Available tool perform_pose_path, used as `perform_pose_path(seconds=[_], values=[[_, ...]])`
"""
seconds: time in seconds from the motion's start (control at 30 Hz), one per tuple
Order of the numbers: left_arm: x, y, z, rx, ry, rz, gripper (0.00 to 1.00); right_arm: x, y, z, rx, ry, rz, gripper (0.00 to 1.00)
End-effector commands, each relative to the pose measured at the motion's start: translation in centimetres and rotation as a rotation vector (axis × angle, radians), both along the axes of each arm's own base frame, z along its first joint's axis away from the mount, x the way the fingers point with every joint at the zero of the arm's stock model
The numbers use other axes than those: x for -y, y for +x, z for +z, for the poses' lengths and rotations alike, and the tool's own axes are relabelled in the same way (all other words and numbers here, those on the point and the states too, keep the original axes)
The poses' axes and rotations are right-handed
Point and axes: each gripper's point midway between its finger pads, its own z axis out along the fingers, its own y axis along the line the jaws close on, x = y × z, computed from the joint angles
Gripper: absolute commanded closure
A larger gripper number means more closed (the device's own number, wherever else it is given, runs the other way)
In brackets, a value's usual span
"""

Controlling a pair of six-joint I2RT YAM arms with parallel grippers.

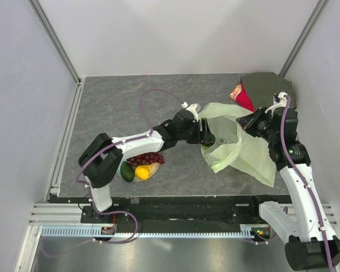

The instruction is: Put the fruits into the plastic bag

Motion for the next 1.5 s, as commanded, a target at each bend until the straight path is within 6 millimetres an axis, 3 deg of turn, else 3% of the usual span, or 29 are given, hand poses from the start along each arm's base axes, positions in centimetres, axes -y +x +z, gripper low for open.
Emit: perform_pose_path(seconds=[0.0, 0.17, 0.27, 0.33, 0.37, 0.5, 0.7, 0.93, 1.03, 1.27, 1.3, 1.37, 1.47], values=[[4.2, 1.0, 3.6, 0.009, -0.131, -0.012, 0.37, -0.2, -0.1, 2.0, 0.060, 0.014, 0.007, 1.00], [6.3, 1.9, 1.8, 0.012, -0.091, 0.007, 0.31, -0.3, -0.2, 2.0, 0.060, 0.017, 0.011, 1.00], [7.9, 1.3, 1.4, -0.016, -0.104, -0.019, 0.30, -0.3, -0.2, 2.1, 0.059, 0.018, 0.010, 1.00], [9.0, 0.5, 0.1, -0.046, -0.094, -0.053, 0.30, -0.3, -0.1, 2.1, 0.059, 0.020, 0.009, 1.00], [9.7, 0.3, 0.6, -0.041, -0.105, -0.070, 0.30, -0.3, -0.1, 2.2, 0.061, 0.018, 0.009, 1.00], [11.4, -1.5, -1.3, -0.071, -0.075, -0.157, 0.28, -0.3, -0.1, 2.1, 0.060, 0.017, 0.009, 1.00], [12.1, -2.9, -2.9, -0.096, -0.047, -0.220, 0.24, -0.2, 0.0, 2.0, 0.056, 0.017, 0.006, 1.00], [12.2, -2.6, -2.2, -0.056, -0.046, -0.227, 0.11, -0.2, 0.0, 1.9, 0.053, 0.016, 0.006, 1.00], [12.0, -2.5, -2.0, -0.045, -0.044, -0.227, 0.09, -0.2, 0.0, 1.9, 0.055, 0.016, 0.004, 1.00], [10.6, -2.3, 2.0, 0.097, -0.051, -0.283, 0.09, 0.1, 0.0, 2.2, 0.064, 0.006, -0.011, 1.00], [9.9, -2.3, 4.1, 0.132, -0.069, -0.279, 0.08, 0.2, 0.0, 2.2, 0.063, 0.003, -0.015, 1.00], [7.7, -1.7, 3.9, 0.175, -0.021, -0.267, 0.08, 0.2, 0.0, 2.4, 0.068, 0.001, -0.015, 1.00], [3.5, -1.1, 5.7, 0.243, 0.012, -0.230, 0.08, 0.2, -0.1, 2.6, 0.069, 0.000, -0.012, 1.00]])
